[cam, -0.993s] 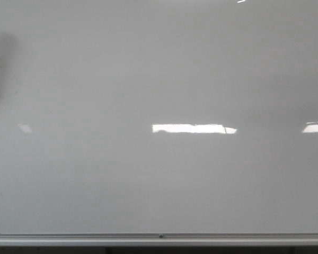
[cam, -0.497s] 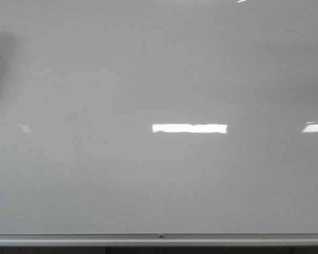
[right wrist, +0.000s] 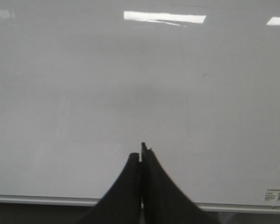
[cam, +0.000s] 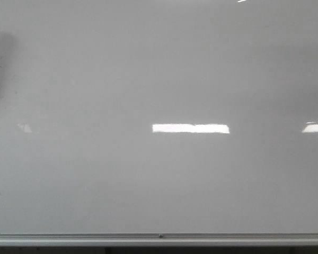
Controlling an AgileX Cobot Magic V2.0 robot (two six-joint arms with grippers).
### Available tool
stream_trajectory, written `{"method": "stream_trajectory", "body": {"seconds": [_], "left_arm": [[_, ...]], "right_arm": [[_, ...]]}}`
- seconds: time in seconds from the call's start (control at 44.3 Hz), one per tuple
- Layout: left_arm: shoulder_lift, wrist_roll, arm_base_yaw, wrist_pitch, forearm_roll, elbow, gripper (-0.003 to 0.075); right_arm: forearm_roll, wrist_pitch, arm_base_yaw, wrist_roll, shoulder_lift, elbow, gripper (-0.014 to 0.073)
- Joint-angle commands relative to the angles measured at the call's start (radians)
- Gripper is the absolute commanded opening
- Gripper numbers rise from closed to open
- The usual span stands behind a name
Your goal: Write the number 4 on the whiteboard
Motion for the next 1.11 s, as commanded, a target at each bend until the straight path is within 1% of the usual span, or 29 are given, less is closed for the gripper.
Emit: {"method": "stream_trajectory", "body": {"seconds": [0.0,0.045,0.09,0.135,0.181,0.226,0.248,0.271,0.339,0.384,0.519,0.677,0.903,1.084], "left_arm": [[0.025,-0.004,-0.001,-0.055,-0.009,-0.033,-0.0013],[0.029,-0.004,-0.001,-0.055,-0.009,-0.033,0.0011],[0.037,-0.004,-0.001,-0.053,-0.009,-0.033,0.0058],[0.043,-0.004,-0.001,-0.053,-0.009,-0.033,0.0124],[0.051,-0.004,-0.001,-0.053,-0.009,-0.033,0.0205],[0.059,-0.004,-0.001,-0.053,-0.009,-0.033,0.0298],[0.067,-0.004,-0.001,-0.053,-0.009,-0.033,0.036],[0.071,-0.004,-0.001,-0.055,-0.009,-0.033,0.0404],[0.092,-0.004,-0.001,-0.069,-0.009,-0.033,0.0505],[0.104,-0.004,-0.001,-0.084,-0.009,-0.033,0.0534],[0.149,-0.004,-0.001,-0.141,-0.039,-0.033,0.0522],[0.22,-0.004,-0.001,-0.194,-0.039,-0.033,0.0511],[0.352,-0.015,0.014,-0.333,-0.047,-0.036,0.0511],[0.467,-0.031,0.056,-0.372,-0.138,-0.061,0.0511]], "right_arm": [[-0.022,-0.05,-0.003,-0.002,0.024,-0.031,0.0146],[-0.022,-0.047,-0.003,-0.002,0.026,-0.031,0.0234],[-0.022,-0.048,-0.003,-0.002,0.026,-0.031,0.0324],[-0.022,-0.048,-0.003,-0.002,0.026,-0.031,0.0402],[-0.022,-0.048,-0.003,-0.002,0.026,-0.031,0.0457],[-0.022,-0.048,-0.003,-0.002,0.026,-0.031,0.0493],[-0.022,-0.048,-0.003,-0.002,0.026,-0.031,0.0498],[-0.022,-0.048,-0.003,-0.002,0.026,-0.031,0.05],[-0.022,-0.047,-0.003,-0.002,0.026,-0.031,0.0498],[-0.022,-0.047,-0.003,-0.002,0.026,-0.031,0.0498],[-0.022,-0.047,-0.003,-0.002,0.026,-0.031,0.0498],[-0.022,-0.047,-0.003,-0.002,0.026,-0.031,0.0498],[-0.022,-0.047,-0.003,-0.002,0.026,-0.031,0.0498],[-0.022,-0.047,-0.003,-0.002,0.026,-0.031,0.0498]]}}
